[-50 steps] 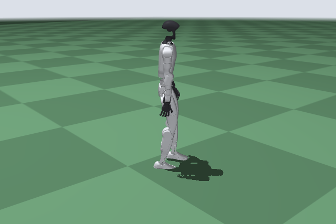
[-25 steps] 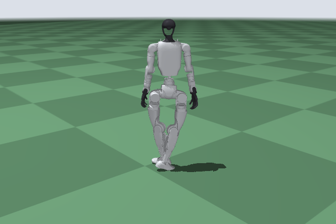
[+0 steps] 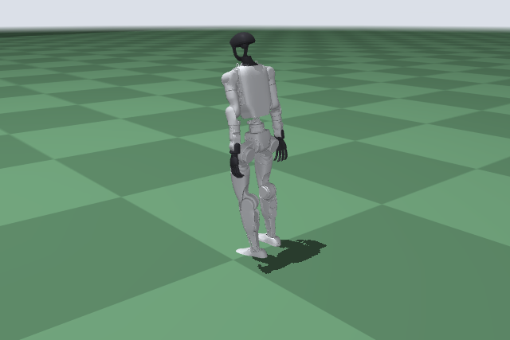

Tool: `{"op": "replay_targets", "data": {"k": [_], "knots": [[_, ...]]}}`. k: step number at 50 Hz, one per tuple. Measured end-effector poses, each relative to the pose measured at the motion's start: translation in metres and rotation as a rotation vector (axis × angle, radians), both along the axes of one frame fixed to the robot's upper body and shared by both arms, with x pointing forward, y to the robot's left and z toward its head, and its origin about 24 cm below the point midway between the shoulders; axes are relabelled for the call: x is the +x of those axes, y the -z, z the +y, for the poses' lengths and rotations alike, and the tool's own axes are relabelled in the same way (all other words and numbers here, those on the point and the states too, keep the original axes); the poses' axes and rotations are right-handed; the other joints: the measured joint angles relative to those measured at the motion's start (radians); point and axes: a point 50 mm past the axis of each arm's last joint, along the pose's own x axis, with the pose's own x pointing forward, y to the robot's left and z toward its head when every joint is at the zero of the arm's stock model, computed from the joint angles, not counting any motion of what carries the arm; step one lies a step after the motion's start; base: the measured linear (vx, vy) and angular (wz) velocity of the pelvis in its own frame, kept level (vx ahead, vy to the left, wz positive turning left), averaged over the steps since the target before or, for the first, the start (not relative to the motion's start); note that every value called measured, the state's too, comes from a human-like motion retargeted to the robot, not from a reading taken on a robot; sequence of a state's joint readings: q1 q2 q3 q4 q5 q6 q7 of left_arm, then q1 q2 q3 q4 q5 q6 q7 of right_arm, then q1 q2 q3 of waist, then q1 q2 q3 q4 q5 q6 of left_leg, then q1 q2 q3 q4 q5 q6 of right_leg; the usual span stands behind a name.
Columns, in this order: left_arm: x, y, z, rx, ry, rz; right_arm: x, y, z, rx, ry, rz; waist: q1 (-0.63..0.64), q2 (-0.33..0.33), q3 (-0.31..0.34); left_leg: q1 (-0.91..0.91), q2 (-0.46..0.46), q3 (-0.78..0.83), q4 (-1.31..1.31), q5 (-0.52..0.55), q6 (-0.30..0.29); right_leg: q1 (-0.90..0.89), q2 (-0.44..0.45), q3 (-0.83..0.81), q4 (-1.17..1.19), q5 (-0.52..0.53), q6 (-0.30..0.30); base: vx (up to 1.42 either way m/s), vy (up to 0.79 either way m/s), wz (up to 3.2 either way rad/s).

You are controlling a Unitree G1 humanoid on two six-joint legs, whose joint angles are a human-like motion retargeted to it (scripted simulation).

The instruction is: In place motions

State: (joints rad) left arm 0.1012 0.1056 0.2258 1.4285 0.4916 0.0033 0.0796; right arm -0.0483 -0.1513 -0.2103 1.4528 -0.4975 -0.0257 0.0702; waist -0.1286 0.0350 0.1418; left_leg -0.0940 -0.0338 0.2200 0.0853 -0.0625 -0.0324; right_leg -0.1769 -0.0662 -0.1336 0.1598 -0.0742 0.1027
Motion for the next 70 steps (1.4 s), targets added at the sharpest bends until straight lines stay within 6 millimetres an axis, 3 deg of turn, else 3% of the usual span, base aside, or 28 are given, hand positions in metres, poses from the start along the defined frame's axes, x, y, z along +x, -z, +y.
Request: {"op": "replay_targets", "data": {"k": [2,3,4,7,10,16,25,28,32,37,47,56,70], "knots": [[-0.002,0.000,-0.002,-0.020,0.008,0.009,-0.005,0.001,0.003,0.006,-0.009,0.017,0.032,-0.011,0.007,0.008,-0.002,-0.023,0.036,-0.020,-0.008,0.040,-0.017,-0.103,-0.026,0.007,-0.033,0.19,-0.25,0.70],[0.000,0.000,-0.002,-0.033,0.019,0.013,-0.008,0.002,0.005,0.016,-0.008,0.031,0.053,-0.023,0.007,0.007,-0.007,-0.033,0.057,-0.030,-0.014,0.069,-0.034,-0.230,-0.013,-0.020,-0.026,0.20,-0.22,0.85],[0.001,0.000,-0.001,-0.042,0.032,0.015,-0.011,0.003,0.008,0.030,-0.004,0.046,0.057,-0.029,0.006,0.007,-0.012,-0.051,0.069,-0.034,-0.016,0.082,-0.034,-0.251,-0.005,-0.027,-0.010,0.20,-0.23,1.28],[0.003,0.000,-0.002,-0.045,0.032,-0.007,-0.015,0.004,0.013,0.056,-0.013,0.083,0.103,-0.042,-0.003,0.016,-0.004,-0.047,0.075,-0.029,-0.032,0.089,-0.017,-0.204,0.025,-0.037,0.035,0.10,-0.27,0.50],[-0.002,0.000,-0.001,-0.057,0.008,-0.024,-0.017,0.004,0.014,0.039,-0.050,0.096,0.070,-0.043,-0.016,0.027,0.002,-0.089,0.068,0.009,-0.066,0.121,-0.015,-0.264,0.026,-0.050,0.059,0.15,-0.20,0.92],[-0.007,0.000,0.000,-0.040,0.013,0.016,-0.023,0.004,0.009,0.028,-0.039,0.105,0.052,-0.038,-0.063,0.030,0.017,-0.070,0.018,0.040,-0.111,0.144,-0.004,-0.319,-0.025,-0.066,0.048,0.03,-0.10,0.61],[-0.003,0.003,-0.021,-0.110,-0.001,-0.006,-0.037,0.001,-0.009,-0.030,0.077,0.138,0.025,-0.001,-0.120,0.024,0.007,-0.100,-0.032,0.025,-0.063,0.173,0.027,-0.349,-0.155,-0.071,-0.035,0.01,0.05,0.08],[-0.002,0.003,-0.021,-0.126,0.038,-0.009,-0.053,0.001,-0.007,-0.023,0.136,0.185,0.019,-0.003,-0.154,0.013,-0.004,-0.113,-0.036,0.026,-0.059,0.158,0.013,-0.340,-0.141,-0.069,-0.026,0.07,0.06,0.10],[0.002,0.003,-0.021,-0.125,0.038,-0.017,-0.066,0.001,0.000,-0.012,0.190,0.249,0.037,-0.007,-0.150,0.029,-0.013,-0.103,-0.051,0.030,-0.050,0.163,0.011,-0.343,-0.134,-0.060,-0.029,-0.03,0.07,-0.16],[-0.004,0.003,-0.022,-0.137,0.001,0.002,-0.076,0.001,0.006,-0.014,0.125,0.288,0.022,-0.002,-0.172,0.039,-0.024,-0.113,-0.063,0.027,-0.031,0.163,0.008,-0.330,-0.131,-0.047,-0.027,0.05,0.09,-0.07],[-0.020,0.002,-0.017,-0.129,-0.034,0.078,-0.065,0.003,0.011,-0.036,0.017,0.256,0.029,-0.007,-0.170,0.051,-0.043,-0.104,-0.068,0.017,0.004,0.149,-0.005,-0.303,-0.108,-0.014,-0.030,-0.02,0.07,-0.26],[-0.022,0.001,-0.016,-0.130,-0.027,0.099,-0.053,0.004,0.012,-0.002,0.039,0.212,0.039,-0.015,-0.158,0.045,-0.050,-0.089,-0.051,0.011,0.022,0.139,-0.019,-0.289,-0.098,0.012,-0.041,-0.03,0.07,-0.16],[-0.020,0.001,-0.016,-0.141,-0.018,0.106,-0.060,0.003,0.009,-0.020,0.016,0.247,0.052,-0.020,-0.163,0.050,-0.058,-0.086,-0.056,0.010,0.040,0.141,-0.028,-0.294,-0.091,0.036,-0.047,-0.01,0.02,-0.04]]}}
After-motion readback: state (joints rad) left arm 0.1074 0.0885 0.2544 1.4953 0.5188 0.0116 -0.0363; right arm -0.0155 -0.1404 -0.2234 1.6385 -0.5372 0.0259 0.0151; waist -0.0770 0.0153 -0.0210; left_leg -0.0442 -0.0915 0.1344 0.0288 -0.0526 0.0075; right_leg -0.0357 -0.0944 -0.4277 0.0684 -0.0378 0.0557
